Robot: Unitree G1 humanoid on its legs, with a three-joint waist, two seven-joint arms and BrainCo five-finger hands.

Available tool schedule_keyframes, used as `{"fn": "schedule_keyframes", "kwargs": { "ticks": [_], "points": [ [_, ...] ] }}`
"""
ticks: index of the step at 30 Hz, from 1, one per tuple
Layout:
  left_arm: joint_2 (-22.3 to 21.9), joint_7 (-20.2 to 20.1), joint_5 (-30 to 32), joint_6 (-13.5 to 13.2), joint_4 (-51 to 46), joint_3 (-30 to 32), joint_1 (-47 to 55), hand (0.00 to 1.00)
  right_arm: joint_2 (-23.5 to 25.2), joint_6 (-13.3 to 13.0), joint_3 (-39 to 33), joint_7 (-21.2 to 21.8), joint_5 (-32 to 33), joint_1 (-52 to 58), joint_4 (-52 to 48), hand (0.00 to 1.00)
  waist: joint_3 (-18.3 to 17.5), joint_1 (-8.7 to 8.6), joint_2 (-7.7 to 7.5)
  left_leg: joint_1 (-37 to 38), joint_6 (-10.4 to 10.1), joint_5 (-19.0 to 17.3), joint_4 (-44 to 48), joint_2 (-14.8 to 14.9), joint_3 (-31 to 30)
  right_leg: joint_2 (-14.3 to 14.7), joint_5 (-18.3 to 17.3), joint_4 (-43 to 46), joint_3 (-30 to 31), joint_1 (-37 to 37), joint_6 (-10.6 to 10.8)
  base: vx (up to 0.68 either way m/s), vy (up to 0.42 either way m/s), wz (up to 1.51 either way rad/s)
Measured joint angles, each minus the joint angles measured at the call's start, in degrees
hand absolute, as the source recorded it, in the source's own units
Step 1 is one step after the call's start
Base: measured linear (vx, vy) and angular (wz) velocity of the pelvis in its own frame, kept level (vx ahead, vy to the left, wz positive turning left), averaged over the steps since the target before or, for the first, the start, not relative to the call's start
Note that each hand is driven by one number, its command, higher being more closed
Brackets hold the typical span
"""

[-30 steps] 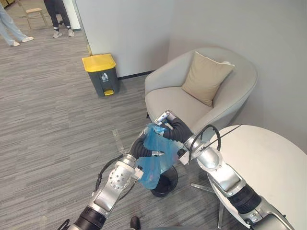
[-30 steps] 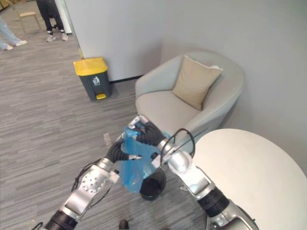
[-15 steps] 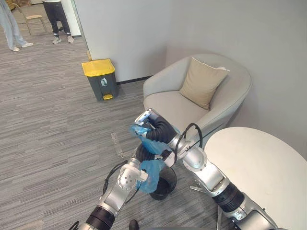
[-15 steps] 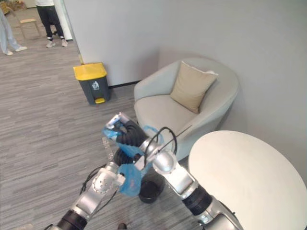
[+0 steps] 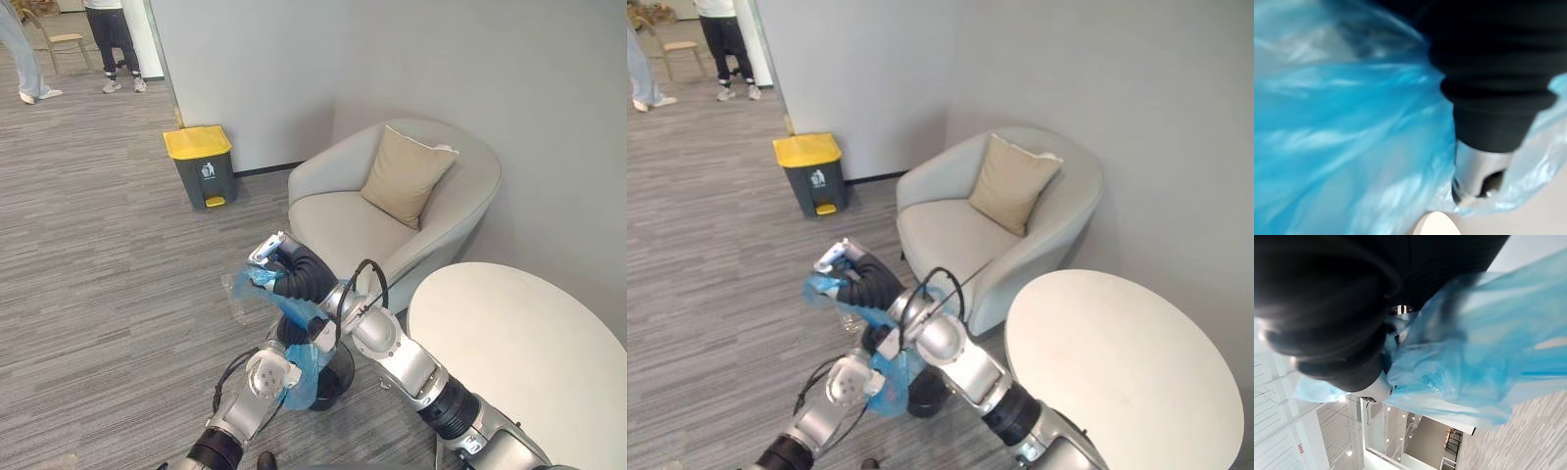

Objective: Gather rubbish on tea table into small bin, then transfer packed bag to large trash can.

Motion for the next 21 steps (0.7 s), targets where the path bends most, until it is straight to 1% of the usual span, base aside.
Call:
{"fn": "schedule_keyframes", "kwargs": {
  "ticks": [3,7,10,13,14,19,21],
  "points": [
    [0.0,0.29,-1.71,0.0,0.57,-0.1,-0.06,1.0,0.98,0.0,0.12,-0.01,0.44,0.0,0.0,1.0,0.0,-0.04,-0.01,-0.27,-0.15,0.02,0.0,0.31,0.07,0.34,0.26,-0.24,0.09,-0.25,-0.2,0.05,-0.029,-0.03],
    [0.04,1.1,-4.13,0.04,0.82,0.23,-0.04,1.0,1.01,-0.13,0.08,0.25,0.96,0.02,-0.01,1.0,0.0,-0.21,-0.01,-0.21,-0.01,0.24,0.02,0.75,0.08,0.94,1.23,-1.09,0.23,0.22,-0.87,0.07,-0.028,-0.04],
    [0.03,1.07,-4.68,0.04,0.81,0.27,0.08,1.0,0.99,-0.27,-0.07,0.66,0.88,0.53,0.0,1.0,0.0,-0.39,-0.01,-0.08,0.0,0.25,0.02,0.91,0.05,1.1,1.31,-1.12,0.27,0.31,-0.99,0.05,-0.017,-0.03],
    [0.02,0.96,-5.73,0.03,0.75,0.58,0.16,1.0,0.95,-1.01,-1.12,1.29,-0.51,2.19,-0.06,1.0,0.02,-0.42,0.01,0.12,0.0,0.25,0.01,0.96,-0.07,1.16,1.29,-1.16,0.34,0.47,-0.98,0.03,-0.006,-0.02],
    [0.05,0.95,-6.32,0.04,0.73,0.84,0.26,1.0,0.88,-1.43,-1.41,1.47,-1.26,3.01,-0.06,0.0,0.03,-0.5,0.01,0.13,0.0,0.24,0.01,0.97,-0.12,1.17,1.28,-1.16,0.35,0.47,-0.97,0.0,0.0,0.0],
    [0.06,0.75,-6.58,0.02,-1.54,1.32,1.65,1.0,0.37,-2.18,-1.84,1.73,-7.01,6.18,-0.05,0.0,0.15,-0.65,-0.14,0.12,-0.23,0.06,0.0,0.95,-0.2,1.09,1.03,-1.12,0.32,0.48,-0.82,0.0,0.0,0.0],
    [0.1,0.59,-6.59,0.0,-2.67,2.02,2.31,1.0,-0.56,-2.35,-2.77,1.65,-9.43,6.87,0.03,0.0,0.25,-0.67,-0.28,0.11,-0.28,0.02,0.0,0.94,-0.28,1.06,0.67,-1.11,0.23,0.48,-0.31,-0.01,0.006,0.02]
  ]
}}
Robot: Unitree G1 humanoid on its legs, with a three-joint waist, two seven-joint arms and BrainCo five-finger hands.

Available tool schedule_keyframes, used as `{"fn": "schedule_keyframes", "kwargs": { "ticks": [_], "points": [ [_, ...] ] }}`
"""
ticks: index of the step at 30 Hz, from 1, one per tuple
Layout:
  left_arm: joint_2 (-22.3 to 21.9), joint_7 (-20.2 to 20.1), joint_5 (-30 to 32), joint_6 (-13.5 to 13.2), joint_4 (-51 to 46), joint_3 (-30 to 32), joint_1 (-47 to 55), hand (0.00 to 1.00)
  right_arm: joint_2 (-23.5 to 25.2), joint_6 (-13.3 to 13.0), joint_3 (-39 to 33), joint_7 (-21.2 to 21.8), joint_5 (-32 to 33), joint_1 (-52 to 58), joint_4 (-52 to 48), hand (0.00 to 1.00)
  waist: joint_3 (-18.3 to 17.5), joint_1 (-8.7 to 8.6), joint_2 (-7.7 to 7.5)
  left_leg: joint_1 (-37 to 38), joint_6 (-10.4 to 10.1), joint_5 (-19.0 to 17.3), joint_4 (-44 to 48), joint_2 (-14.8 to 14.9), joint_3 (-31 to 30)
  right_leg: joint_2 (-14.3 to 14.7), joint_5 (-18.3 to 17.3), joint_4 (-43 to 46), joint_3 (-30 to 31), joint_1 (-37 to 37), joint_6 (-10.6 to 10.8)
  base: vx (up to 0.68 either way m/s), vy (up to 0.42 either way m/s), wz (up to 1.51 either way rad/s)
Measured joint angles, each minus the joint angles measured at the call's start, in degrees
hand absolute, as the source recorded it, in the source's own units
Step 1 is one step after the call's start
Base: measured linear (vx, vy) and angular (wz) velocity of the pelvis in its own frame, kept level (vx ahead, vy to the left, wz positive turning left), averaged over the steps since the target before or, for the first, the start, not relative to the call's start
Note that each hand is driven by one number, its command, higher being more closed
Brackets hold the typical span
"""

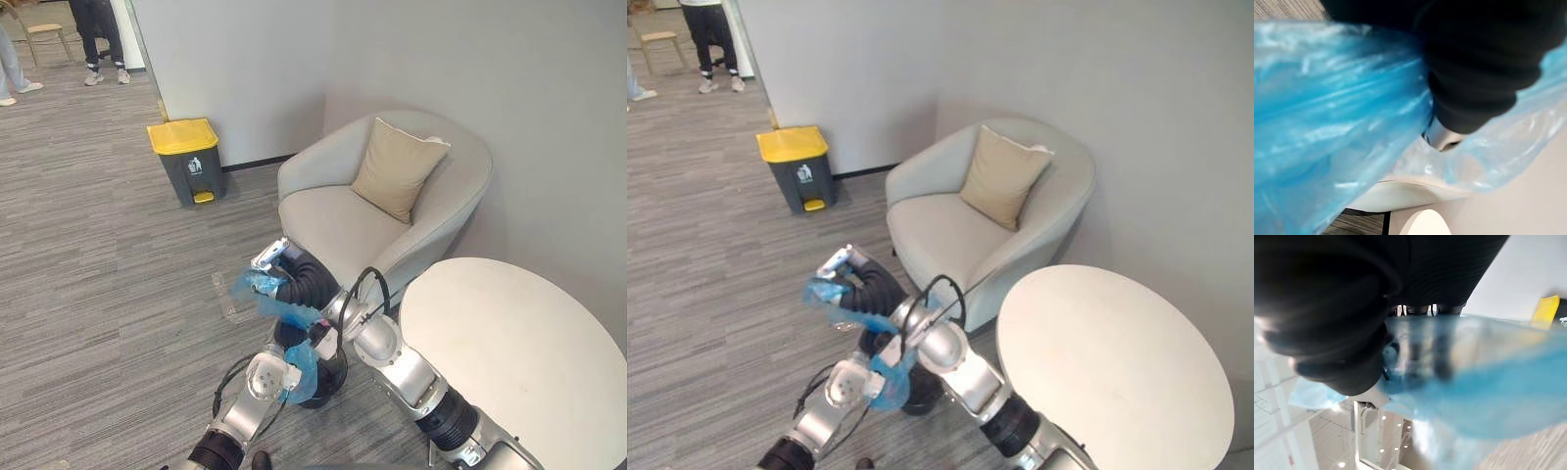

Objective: Gather rubbish on tea table into small bin, then transfer packed bag to large trash can.

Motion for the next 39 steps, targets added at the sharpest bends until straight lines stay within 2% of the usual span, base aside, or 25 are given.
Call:
{"fn": "schedule_keyframes", "kwargs": {
  "ticks": [9,11,15,18,21,24,28,33,39],
  "points": [
    [0.33,-0.88,-0.22,-0.08,-2.39,2.76,1.85,1.0,-9.69,-1.12,-3.73,-3.39,-12.47,2.37,0.09,0.0,0.6,0.19,-0.67,-0.24,-0.47,-0.33,0.0,-0.15,-0.13,-0.22,-0.15,-0.1,-0.13,-0.18,0.09,0.0,0.002,0.0],
    [0.58,-0.87,-0.83,-0.26,-3.58,3.9,2.66,1.0,-12.24,-1.64,-6.7,-4.62,-15.86,4.69,0.09,0.0,1.02,0.29,-1.07,-0.49,-0.47,-0.33,0.0,-0.17,-0.35,-0.21,-0.14,-0.23,-0.38,-0.24,0.13,0.0,0.0,0.04],
    [0.98,-0.87,-1.36,-0.98,-3.59,6.6,4.82,1.0,-13.09,-1.85,-11.0,-6.73,-19.4,9.23,0.12,0.0,1.1,0.28,-1.01,-0.55,-0.08,-0.11,0.0,-0.28,-0.35,-0.25,-0.09,-0.72,-0.37,-0.04,0.11,0.0,0.0,0.0],
    [0.3,-0.82,-2.34,-1.13,-4.64,10.2,7.63,1.0,-11.23,-1.83,-16.2,-7.52,-20.01,14.42,1.64,0.0,1.3,0.24,-0.73,-0.38,0.18,0.1,0.01,-0.36,-0.38,-0.25,0.04,0.0,-0.35,-0.13,-0.12,0.0,0.0,0.0],
    [0.04,-0.8,-2.93,-1.16,-4.58,13.13,9.45,1.0,-6.47,-1.26,-20.92,-8.3,-19.92,18.69,6.67,0.0,1.49,0.25,-0.46,-0.39,0.17,0.1,0.01,-0.3,-0.56,-0.22,0.01,-0.08,-0.35,-0.12,-0.17,0.0,0.0,0.0],
    [-0.59,-0.86,-4.63,-1.18,-3.0,16.06,11.28,1.0,-0.76,0.21,-25.22,-8.35,-18.78,21.4,14.81,0.0,1.95,0.18,0.06,-0.25,0.05,-0.03,0.01,-0.44,-0.87,-0.2,-0.33,-0.08,-0.5,0.08,-0.17,0.0,0.0,0.02],
    [-1.32,-1.37,-6.64,-1.09,3.99,21.65,12.24,1.0,3.73,2.49,-29.08,-6.47,-14.33,22.18,27.58,0.0,2.29,0.19,0.47,-0.15,-0.84,-0.97,0.0,-0.47,-1.45,-0.37,-1.04,-0.35,-1.25,0.45,0.07,-0.01,0.008,0.08],
    [-1.73,-3.31,-7.99,-0.63,13.06,25.9,13.56,1.0,6.01,4.75,-33.53,-5.53,-11.61,21.98,42.43,0.0,3.2,0.52,1.05,0.42,-0.67,-1.7,0.0,-0.94,-1.56,-0.89,-1.53,-0.65,-1.77,1.44,0.33,0.04,0.017,0.06],
    [-2.2,-3.28,-9.08,0.36,23.04,28.75,13.59,1.0,6.04,6.21,-35.87,-5.83,-8.67,20.87,53.28,0.0,4.21,0.71,1.13,1.56,-0.55,-2.32,0.01,-1.59,-1.49,-1.42,-2.04,-0.13,-1.67,2.5,0.96,0.07,0.008,0.0]
  ]
}}
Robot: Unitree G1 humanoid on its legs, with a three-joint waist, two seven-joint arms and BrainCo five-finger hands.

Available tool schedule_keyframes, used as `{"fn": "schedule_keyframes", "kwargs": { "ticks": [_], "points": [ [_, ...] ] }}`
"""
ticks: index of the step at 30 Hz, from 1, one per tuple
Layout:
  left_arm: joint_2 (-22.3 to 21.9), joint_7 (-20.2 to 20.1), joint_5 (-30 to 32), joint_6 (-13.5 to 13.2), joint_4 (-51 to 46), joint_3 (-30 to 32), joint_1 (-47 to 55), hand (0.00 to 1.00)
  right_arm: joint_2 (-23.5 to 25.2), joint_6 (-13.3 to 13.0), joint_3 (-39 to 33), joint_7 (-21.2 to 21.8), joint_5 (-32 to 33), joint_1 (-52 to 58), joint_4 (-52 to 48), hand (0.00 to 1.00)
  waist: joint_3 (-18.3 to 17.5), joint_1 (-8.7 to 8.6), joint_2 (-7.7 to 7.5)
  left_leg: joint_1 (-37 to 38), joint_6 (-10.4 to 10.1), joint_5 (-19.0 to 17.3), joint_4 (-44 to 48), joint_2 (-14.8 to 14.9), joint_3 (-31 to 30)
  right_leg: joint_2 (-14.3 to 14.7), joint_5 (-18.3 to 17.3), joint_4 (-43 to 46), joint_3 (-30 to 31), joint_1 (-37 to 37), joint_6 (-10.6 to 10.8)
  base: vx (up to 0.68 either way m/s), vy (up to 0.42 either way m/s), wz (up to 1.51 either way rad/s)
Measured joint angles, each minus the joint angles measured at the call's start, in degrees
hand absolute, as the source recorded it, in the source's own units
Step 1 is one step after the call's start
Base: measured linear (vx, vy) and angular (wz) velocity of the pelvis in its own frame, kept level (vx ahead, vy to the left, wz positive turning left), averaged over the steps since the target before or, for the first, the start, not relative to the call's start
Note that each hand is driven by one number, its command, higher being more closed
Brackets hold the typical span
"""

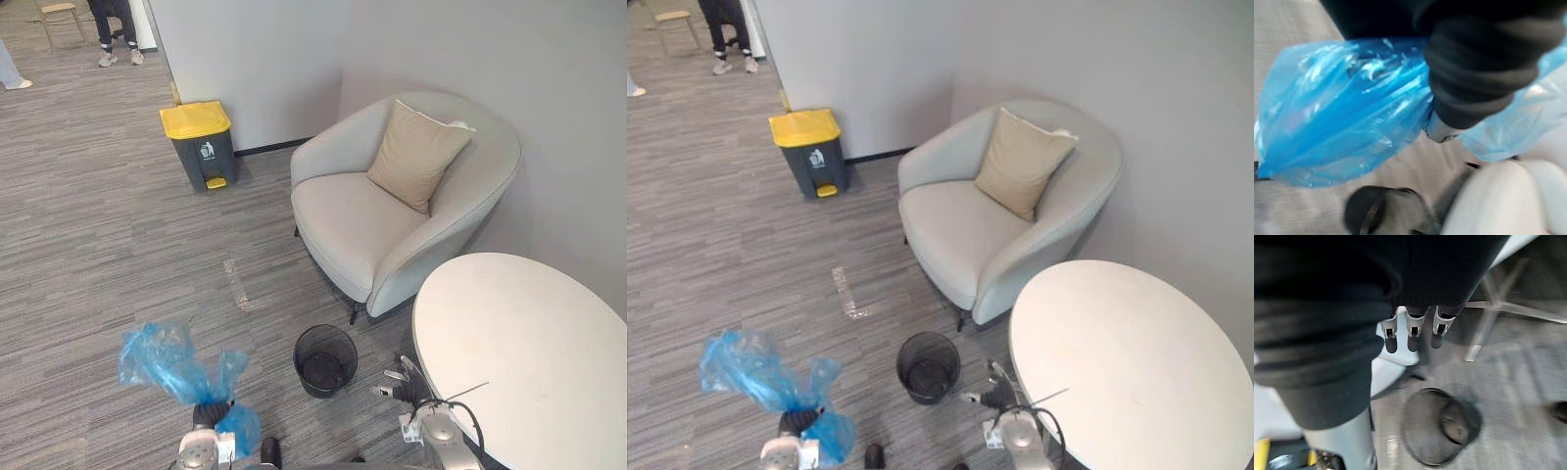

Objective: Gather rubbish on tea table into small bin, then transfer packed bag to large trash can.

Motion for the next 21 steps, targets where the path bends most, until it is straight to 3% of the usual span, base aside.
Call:
{"fn": "schedule_keyframes", "kwargs": {
  "ticks": [4,10,14,16,18,21],
  "points": [
    [-0.07,-0.01,-0.07,0.05,3.94,0.25,0.15,1.0,-0.1,0.8,-0.83,-1.21,-0.01,-0.57,3.72,0.0,0.86,0.14,0.15,1.23,0.7,-0.22,0.02,-0.62,0.36,-0.49,-0.07,0.33,0.43,0.88,0.02,0.09,0.011,-0.05],
    [-1.32,0.1,-1.32,-0.03,5.15,1.64,-2.27,1.0,0.35,1.24,-0.92,-3.19,-0.13,-4.31,5.15,0.0,5.96,0.66,0.4,1.65,1.37,0.01,0.42,-0.97,2.96,-0.92,0.05,4.84,2.64,-1.83,0.2,0.0,0.039,-0.21],
    [-2.46,0.11,-2.13,-0.17,4.75,1.52,-5.31,1.0,2.32,2.12,-1.17,-4.01,-0.24,-4.4,1.28,0.0,7.26,1.13,-0.19,-5.5,3.33,-4.31,11.52,0.95,3.62,-1.45,-0.04,12.42,2.76,-7.57,0.35,-0.11,0.031,-0.03],
    [-2.89,0.16,-2.17,-0.24,1.92,1.45,-5.88,1.0,2.95,2.27,-1.03,-4.41,-0.22,-4.06,-0.08,0.0,7.56,1.56,0.16,-8.97,4.64,-6.83,16.66,1.68,3.42,-2.84,-5.16,25.43,2.42,-11.71,0.71,-0.17,0.019,0.13],
    [-3.2,0.21,-2.24,-0.31,-0.98,1.45,-5.41,1.0,2.99,2.24,-0.69,-4.55,-0.2,-3.07,-2.07,0.0,7.43,2.45,-0.15,-10.17,3.74,-7.78,19.17,1.64,1.91,-4.45,-10.81,40.13,2.87,-11.19,1.79,-0.11,-0.065,0.33],
    [-2.98,0.22,-2.29,-0.38,-3.21,1.49,-4.5,1.0,3.59,2.14,-0.48,-4.82,-0.18,-1.91,-3.57,0.0,6.4,3.07,-1.7,-13.32,3.94,-6.35,21.15,0.77,0.03,-4.6,-14.07,39.04,5.11,-7.27,3.51,-0.11,-0.189,0.43]
  ]
}}
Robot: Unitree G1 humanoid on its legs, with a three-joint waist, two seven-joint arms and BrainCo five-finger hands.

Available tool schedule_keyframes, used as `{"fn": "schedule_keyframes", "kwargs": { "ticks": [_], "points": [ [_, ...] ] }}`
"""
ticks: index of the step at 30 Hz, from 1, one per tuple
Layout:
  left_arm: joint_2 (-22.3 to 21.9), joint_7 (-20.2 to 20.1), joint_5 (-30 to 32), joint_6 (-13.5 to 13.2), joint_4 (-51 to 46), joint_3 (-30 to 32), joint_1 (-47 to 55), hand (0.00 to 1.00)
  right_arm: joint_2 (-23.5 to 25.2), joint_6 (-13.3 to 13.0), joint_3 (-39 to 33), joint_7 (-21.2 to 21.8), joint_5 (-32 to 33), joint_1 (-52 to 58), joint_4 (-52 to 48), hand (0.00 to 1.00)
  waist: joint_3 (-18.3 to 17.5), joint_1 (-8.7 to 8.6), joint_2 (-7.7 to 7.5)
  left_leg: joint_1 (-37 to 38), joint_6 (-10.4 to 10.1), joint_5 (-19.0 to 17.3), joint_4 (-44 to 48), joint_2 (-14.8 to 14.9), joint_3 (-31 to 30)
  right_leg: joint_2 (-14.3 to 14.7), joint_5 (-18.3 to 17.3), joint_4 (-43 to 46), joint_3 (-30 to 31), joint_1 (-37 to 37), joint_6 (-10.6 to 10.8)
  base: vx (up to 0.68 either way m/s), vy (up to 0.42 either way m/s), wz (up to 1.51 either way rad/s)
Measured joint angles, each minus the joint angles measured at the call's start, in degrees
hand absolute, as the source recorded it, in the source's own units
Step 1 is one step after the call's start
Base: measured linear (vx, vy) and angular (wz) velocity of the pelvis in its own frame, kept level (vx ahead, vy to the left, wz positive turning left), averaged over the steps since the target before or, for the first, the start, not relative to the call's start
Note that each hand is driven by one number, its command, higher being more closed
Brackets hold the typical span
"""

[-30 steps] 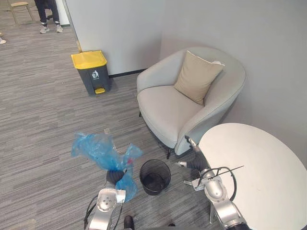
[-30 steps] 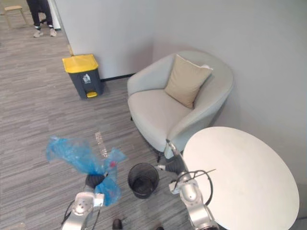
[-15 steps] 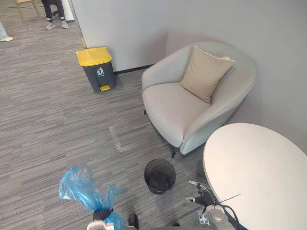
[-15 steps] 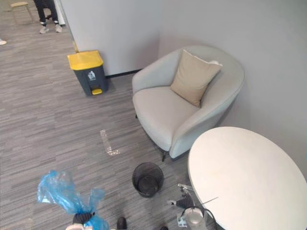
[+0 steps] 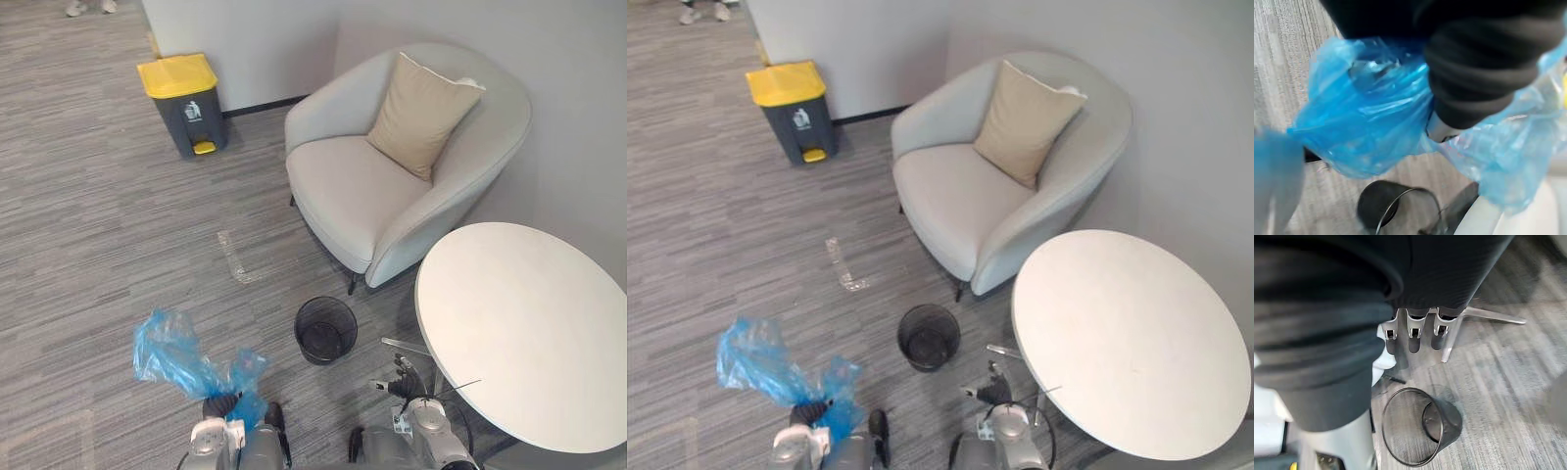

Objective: Gather rubbish on tea table into small bin, then transfer packed bag to large trash can.

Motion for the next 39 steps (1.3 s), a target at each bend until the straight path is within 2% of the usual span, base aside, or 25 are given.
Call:
{"fn": "schedule_keyframes", "kwargs": {
  "ticks": [1,3,4,5,6,7,8,9,11,12,15,16,18,20,23,26,28,29,30,31,32,34,35,37,39],
  "points": [
    [-0.54,0.05,-0.07,0.06,-0.65,0.02,0.22,1.0,-0.13,0.03,0.01,-0.11,0.01,-0.3,-0.31,0.0,-0.12,0.5,-0.43,-1.85,-0.94,1.39,0.46,0.09,-0.92,1.11,-2.58,-3.7,0.25,0.79,-0.74,-0.14,-0.236,0.44],
    [-2.29,0.15,-0.53,0.04,-1.1,-0.07,0.97,1.0,-0.28,0.03,0.29,-0.41,0.04,-0.69,-0.6,0.0,-0.58,1.67,0.44,-4.01,-1.62,4.54,-1.77,0.46,-1.76,2.53,-5.14,-9.28,-0.21,0.92,-2.58,-0.18,-0.208,0.2],
    [-3.32,0.19,-0.89,0.03,-1.56,-0.48,1.21,1.0,-1.1,0.01,0.51,-0.64,0.05,-1.1,-0.75,0.0,-0.55,1.99,0.79,-5.08,-2.13,6.63,-3.67,0.44,-2.73,2.99,-6.91,-12.1,-1.05,1.01,-4.74,-0.26,-0.219,0.42],
    [-4.44,0.19,-1.06,0.06,-1.89,-1.0,1.09,1.0,-1.54,0.02,0.61,-0.69,0.06,-1.46,-0.78,0.0,0.61,1.85,2.75,-5.21,-2.29,8.95,-5.99,0.85,-4.66,4.11,-6.78,-12.28,-3.31,0.9,-5.39,-0.24,-0.17,0.61],
    [-4.7,0.18,-1.07,0.04,-2.06,-1.76,1.04,1.0,-1.88,0.15,0.52,-0.86,0.06,-1.24,-0.73,0.0,1.0,1.69,3.21,-4.71,-2.53,9.73,-7.81,0.86,-5.25,4.35,-6.83,-11.57,-4.55,0.82,-5.52,-0.24,-0.151,0.82],
    [-4.77,0.2,-1.07,0.05,-2.12,-2.93,1.47,1.0,-2.29,0.16,0.52,-1.16,0.04,-0.62,-0.82,0.0,0.96,1.6,3.65,-3.84,-2.95,9.31,-9.99,0.91,-5.49,4.47,-6.83,-10.89,-6.44,0.91,-5.63,-0.23,-0.142,0.84],
    [-4.82,0.16,-1.08,0.04,-2.36,-3.66,1.88,1.0,-2.28,0.18,0.49,-1.52,0.04,-0.48,-0.83,0.0,0.84,1.5,3.97,-3.7,-4.65,5.7,-11.61,1.31,-4.39,4.46,-6.17,-11.62,-8.51,0.95,-6.78,-0.22,-0.114,0.84],
    [-4.92,0.16,-1.06,0.04,-2.56,-3.99,1.29,1.0,-1.72,0.14,0.36,-1.79,0.05,-0.54,-1.15,0.0,1.16,1.06,2.76,-4.47,-4.21,5.16,-10.46,1.5,-2.33,3.43,-5.44,-12.83,-10.26,0.96,-7.84,-0.19,-0.067,0.81],
    [-4.99,0.06,-1.01,0.04,-3.12,-5.07,1.03,1.0,-1.77,0.1,-0.27,-2.68,0.07,-0.54,-2.4,0.0,1.05,0.59,2.92,-7.33,-2.05,3.82,-0.13,1.3,2.0,1.45,-4.63,-13.46,-14.37,0.66,-8.93,-0.13,-0.031,0.95],
    [-4.89,0.06,-0.99,0.11,-2.88,-5.1,0.87,1.0,-1.75,0.1,-0.4,-2.78,0.1,-0.23,-2.39,0.0,0.88,-0.34,2.66,-7.11,-0.46,0.83,8.82,1.99,4.47,0.69,-4.36,-13.6,-17.3,0.89,-8.98,-0.08,-0.017,0.95],
    [-4.5,0.01,-0.92,0.1,-2.64,-5.51,-0.41,1.0,-1.47,0.07,-1.63,-2.84,0.13,-0.02,-1.7,0.0,0.29,-0.55,3.9,-5.36,-0.44,-7.56,13.73,4.49,8.62,0.2,-4.21,-13.38,-21.63,0.64,-8.9,-0.05,0.066,0.83],
    [-3.94,-0.01,-0.89,0.11,-1.23,-6.02,-1.29,1.0,-1.39,0.05,-2.37,-2.84,0.15,-0.36,-0.17,0.0,0.34,-0.68,3.64,-4.32,-0.67,-8.75,13.25,4.6,9.81,-0.27,-3.95,-13.4,-22.6,0.81,-8.44,-0.03,0.134,0.76],
    [-2.66,-0.06,-0.81,0.14,1.77,-6.91,-2.45,1.0,-1.58,0.09,-2.88,-2.82,0.21,-1.89,3.52,0.0,0.36,-0.76,3.32,-2.81,-1.51,-7.36,8.2,2.68,9.43,-0.04,-2.5,-16.06,-22.22,1.86,-6.21,0.0,0.143,0.44],
    [-1.11,-0.06,0.18,0.15,3.3,-7.86,-2.23,1.0,-1.26,0.0,-2.94,-2.77,0.23,-2.22,5.07,0.0,-0.01,-0.83,2.86,-0.99,-0.82,-4.82,2.94,0.43,9.38,0.47,0.81,-21.7,-20.36,3.01,-5.05,0.01,0.159,0.15],
    [0.95,-0.05,0.27,0.12,4.67,-7.75,-1.88,1.0,-1.35,0.0,-2.9,-2.76,0.2,-4.62,8.56,0.0,-0.02,-0.73,2.91,-0.75,-0.37,-4.64,2.45,-0.55,8.98,0.64,3.46,-25.96,-19.13,4.6,-3.59,-0.02,0.135,-0.04],
    [1.43,-0.04,0.27,0.1,5.18,-6.98,-1.57,1.0,-1.4,0.06,-2.91,-2.76,0.06,-6.1,9.54,0.0,0.18,-0.63,3.01,-1.21,0.49,-6.3,4.26,-1.03,8.2,0.04,3.33,-25.84,-18.73,4.63,-2.8,-0.04,0.104,-0.03],
    [1.35,-0.06,0.26,0.1,5.06,-6.59,-0.07,1.0,-1.46,0.08,-2.82,-2.75,0.04,-6.71,10.73,0.0,0.52,-0.6,3.2,-2.56,0.69,-11.13,9.67,-1.37,7.84,-1.44,-0.54,-21.33,-17.9,3.85,-1.14,-0.03,0.182,-0.03],
    [1.35,-0.12,-0.06,0.09,4.66,-6.49,0.4,1.0,-1.38,0.16,-2.69,-2.76,0.02,-6.65,11.32,0.0,0.72,-0.7,2.12,-2.75,1.61,-12.84,11.93,-2.32,7.79,-3.23,-2.17,-18.49,-17.82,3.29,-0.44,0.04,0.202,0.03],
    [1.47,-0.08,0.18,0.07,3.54,-6.65,0.75,1.0,-1.61,0.17,-2.43,-2.75,0.0,-6.34,11.36,0.0,0.85,-0.88,2.51,-3.05,2.49,-14.71,14.63,-2.47,6.79,-4.24,-3.54,-15.0,-17.87,2.98,-0.5,0.11,0.182,0.09],
    [1.89,-0.03,0.18,0.11,3.4,-6.58,0.68,1.0,-2.1,0.34,-2.4,-2.69,0.0,-6.02,11.47,0.0,1.57,-0.63,2.16,-3.3,1.95,-17.05,16.53,-3.83,6.07,-5.79,-4.33,-7.09,-16.25,1.07,-1.65,0.15,0.169,0.31],
    [2.16,-0.02,0.19,0.16,3.8,-6.78,0.42,1.0,-1.93,0.59,-2.4,-2.64,-0.01,-6.06,11.44,0.0,1.78,-1.41,2.35,-2.58,2.68,-17.93,16.3,-4.78,4.63,-6.59,-2.06,1.7,-12.65,-3.68,-4.87,0.19,0.175,0.44],
    [3.05,-0.01,0.2,0.2,3.84,-6.76,0.11,1.0,-1.16,0.62,-2.17,-2.38,0.0,-5.61,11.44,0.0,2.54,-2.84,2.56,-0.21,2.6,-18.11,13.83,-5.23,2.89,-4.15,-2.56,6.65,-8.69,-8.32,-4.15,0.23,0.131,0.47],
    [3.06,0.02,0.21,0.2,3.84,-6.68,0.3,1.0,-1.27,0.61,-1.99,-2.34,0.0,-5.22,11.44,0.0,2.65,-2.78,2.59,1.31,2.46,-18.03,11.96,-5.82,1.73,-2.89,-3.05,5.59,-8.69,-10.14,-3.36,0.26,0.082,0.33],
    [3.06,0.03,0.21,0.26,3.89,-6.69,0.34,1.0,-1.68,0.59,-2.13,-2.37,0.0,-4.48,11.44,0.0,3.04,-3.07,3.03,3.83,1.99,-17.77,9.48,-6.28,0.03,0.05,-2.51,0.09,-8.91,-13.42,-2.91,0.29,0.068,0.39],
    [3.02,0.02,0.21,0.37,4.25,-6.75,-0.71,1.0,-2.08,0.6,-2.22,-2.36,0.1,-3.72,11.51,0.0,3.33,-3.5,2.9,6.54,1.69,-18.25,7.27,-6.78,-1.94,2.68,0.58,-7.14,-8.8,-16.57,-2.64,0.35,0.029,0.53]
  ]
}}
